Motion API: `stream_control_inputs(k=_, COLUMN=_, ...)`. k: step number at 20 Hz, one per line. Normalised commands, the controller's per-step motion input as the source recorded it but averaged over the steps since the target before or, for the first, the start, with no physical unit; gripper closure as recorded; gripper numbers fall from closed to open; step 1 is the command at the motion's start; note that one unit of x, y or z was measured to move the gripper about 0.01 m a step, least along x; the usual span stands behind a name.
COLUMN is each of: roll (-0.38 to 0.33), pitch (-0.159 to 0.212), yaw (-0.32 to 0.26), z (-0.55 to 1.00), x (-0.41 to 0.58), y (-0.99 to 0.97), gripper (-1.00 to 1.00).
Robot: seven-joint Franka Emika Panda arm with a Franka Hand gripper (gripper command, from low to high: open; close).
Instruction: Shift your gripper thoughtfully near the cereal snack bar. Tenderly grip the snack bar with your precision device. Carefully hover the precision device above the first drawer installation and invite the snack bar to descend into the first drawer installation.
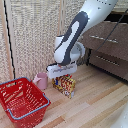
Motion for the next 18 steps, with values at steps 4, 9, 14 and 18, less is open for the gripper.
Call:
stream_control_inputs(k=4, roll=-0.012, pitch=0.0, yaw=-0.042, z=0.09, x=0.014, y=0.06, gripper=1.0)
stream_control_inputs(k=9, roll=0.0, pitch=0.063, yaw=-0.044, z=0.37, x=0.172, y=0.0, gripper=1.0)
stream_control_inputs(k=14, roll=-0.015, pitch=0.092, yaw=-0.017, z=0.75, x=0.211, y=-0.03, gripper=1.0)
stream_control_inputs(k=18, roll=-0.032, pitch=0.089, yaw=0.0, z=0.98, x=0.264, y=-0.07, gripper=1.0)
